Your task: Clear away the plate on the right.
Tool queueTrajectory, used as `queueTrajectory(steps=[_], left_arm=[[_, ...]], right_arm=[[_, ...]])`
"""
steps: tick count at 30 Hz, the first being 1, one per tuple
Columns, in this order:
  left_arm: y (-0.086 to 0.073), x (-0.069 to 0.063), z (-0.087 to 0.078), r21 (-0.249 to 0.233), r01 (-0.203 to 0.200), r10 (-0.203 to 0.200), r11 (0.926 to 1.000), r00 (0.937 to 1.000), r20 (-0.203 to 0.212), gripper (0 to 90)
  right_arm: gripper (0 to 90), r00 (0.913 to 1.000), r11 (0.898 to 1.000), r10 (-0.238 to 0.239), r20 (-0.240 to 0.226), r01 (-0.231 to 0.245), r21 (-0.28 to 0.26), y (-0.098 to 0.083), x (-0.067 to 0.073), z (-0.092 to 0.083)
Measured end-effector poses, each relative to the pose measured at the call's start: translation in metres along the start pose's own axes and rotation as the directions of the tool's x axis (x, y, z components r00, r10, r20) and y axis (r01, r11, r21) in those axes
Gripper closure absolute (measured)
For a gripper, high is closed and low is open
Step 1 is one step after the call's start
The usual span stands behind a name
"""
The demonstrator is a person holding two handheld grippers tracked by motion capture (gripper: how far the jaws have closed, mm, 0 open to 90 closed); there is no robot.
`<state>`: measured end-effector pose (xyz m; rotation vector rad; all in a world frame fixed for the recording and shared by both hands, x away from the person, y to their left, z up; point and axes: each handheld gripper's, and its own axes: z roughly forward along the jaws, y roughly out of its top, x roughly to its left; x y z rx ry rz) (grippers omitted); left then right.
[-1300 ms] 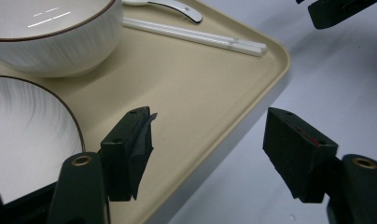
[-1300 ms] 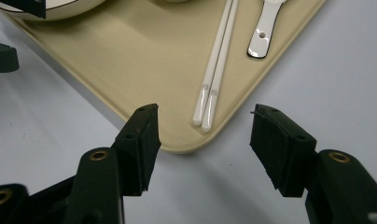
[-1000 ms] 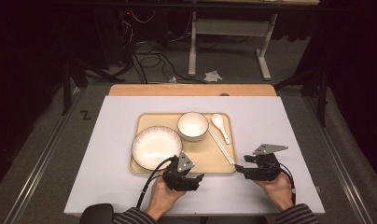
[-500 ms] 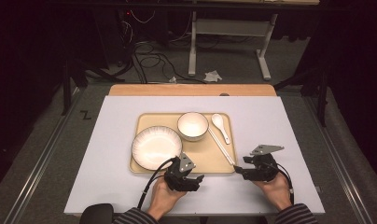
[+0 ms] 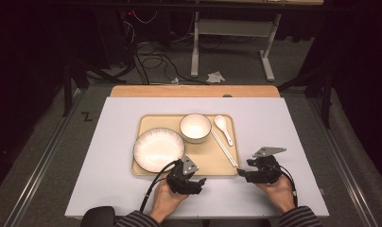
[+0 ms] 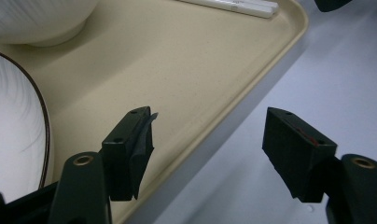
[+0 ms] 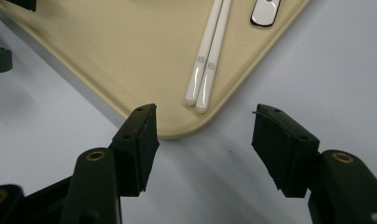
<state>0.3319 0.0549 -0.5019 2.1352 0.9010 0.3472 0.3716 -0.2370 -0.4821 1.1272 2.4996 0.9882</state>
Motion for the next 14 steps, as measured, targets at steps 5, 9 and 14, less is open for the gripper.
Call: queueTrajectory(steps=[5,9,14], left_arm=[[-0.0009,-0.0011,0.0014,0.006,-0.006,0.007,1.0,1.0,-0.003,33.6],[-0.0017,-0.001,0.0027,0.013,-0.009,0.01,0.9999,0.9999,-0.005,33.7],[-0.0016,-0.0001,0.0026,0.016,-0.006,0.007,0.9999,0.9999,-0.009,33.8]], right_arm=[[41.2,1.0,1.0,0.008,0.003,-0.008,0.009,-0.001,-0.0018,0.0015],[41.0,1.0,1.0,0.008,-0.003,-0.008,0.024,-0.0019,-0.0021,0.0041],[40.7,1.0,1.0,0.004,0.0,-0.004,0.025,-0.0023,-0.0029,0.0053]])
